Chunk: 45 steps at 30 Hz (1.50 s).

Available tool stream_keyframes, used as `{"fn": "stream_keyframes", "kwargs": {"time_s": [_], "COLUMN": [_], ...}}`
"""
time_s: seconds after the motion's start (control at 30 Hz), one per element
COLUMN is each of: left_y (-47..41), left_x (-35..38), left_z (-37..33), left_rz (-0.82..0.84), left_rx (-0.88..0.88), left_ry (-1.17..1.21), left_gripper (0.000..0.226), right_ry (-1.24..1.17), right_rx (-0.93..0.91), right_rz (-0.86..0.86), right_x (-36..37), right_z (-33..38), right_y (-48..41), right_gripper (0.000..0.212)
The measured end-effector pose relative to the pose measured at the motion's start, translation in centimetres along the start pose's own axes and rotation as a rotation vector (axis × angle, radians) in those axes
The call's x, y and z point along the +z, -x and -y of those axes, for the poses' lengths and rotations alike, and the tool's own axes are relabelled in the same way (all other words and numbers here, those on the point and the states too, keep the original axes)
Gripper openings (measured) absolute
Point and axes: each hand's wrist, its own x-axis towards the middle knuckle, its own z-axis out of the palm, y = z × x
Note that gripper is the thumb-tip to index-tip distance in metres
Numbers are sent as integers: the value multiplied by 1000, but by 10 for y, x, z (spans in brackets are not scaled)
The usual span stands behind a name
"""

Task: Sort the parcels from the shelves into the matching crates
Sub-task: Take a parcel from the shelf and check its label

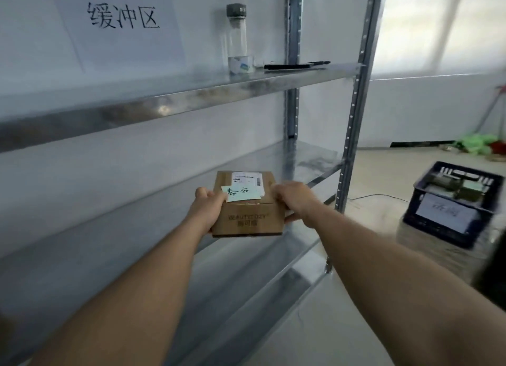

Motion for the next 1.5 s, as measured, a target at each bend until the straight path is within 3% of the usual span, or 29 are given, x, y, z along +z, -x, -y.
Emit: {"fn": "stream_keyframes", "kwargs": {"time_s": [0.07,0.2,0.37,0.47,0.63,0.87,1.17,1.5], "left_y": [-11,-25,-27,-31,-41,-72,-145,-213], "left_x": [36,109,189,232,295,390,549,691], "left_z": [-10,-26,-51,-65,-80,-116,-187,-238], "left_rz": [-9,49,291,381,514,635,826,978], "left_rx": [4,34,188,284,389,511,600,656], "left_ry": [-18,-45,-58,-71,-149,-274,-243,-259], "left_gripper": [23,20,88,90,96,101,100,97], "right_ry": [-8,-2,270,397,484,556,606,552], "right_rx": [-16,-42,-177,-220,-130,-37,95,235], "right_rz": [-69,-96,-111,-109,-186,-302,-521,-645], "right_x": [-33,-102,-178,-215,-267,-351,-481,-579], "right_z": [-15,-46,-74,-94,-128,-154,-169,-205], "right_y": [-13,-34,-47,-50,-58,-84,-147,-223], "right_gripper": [3,22,75,82,95,97,94,88]}}
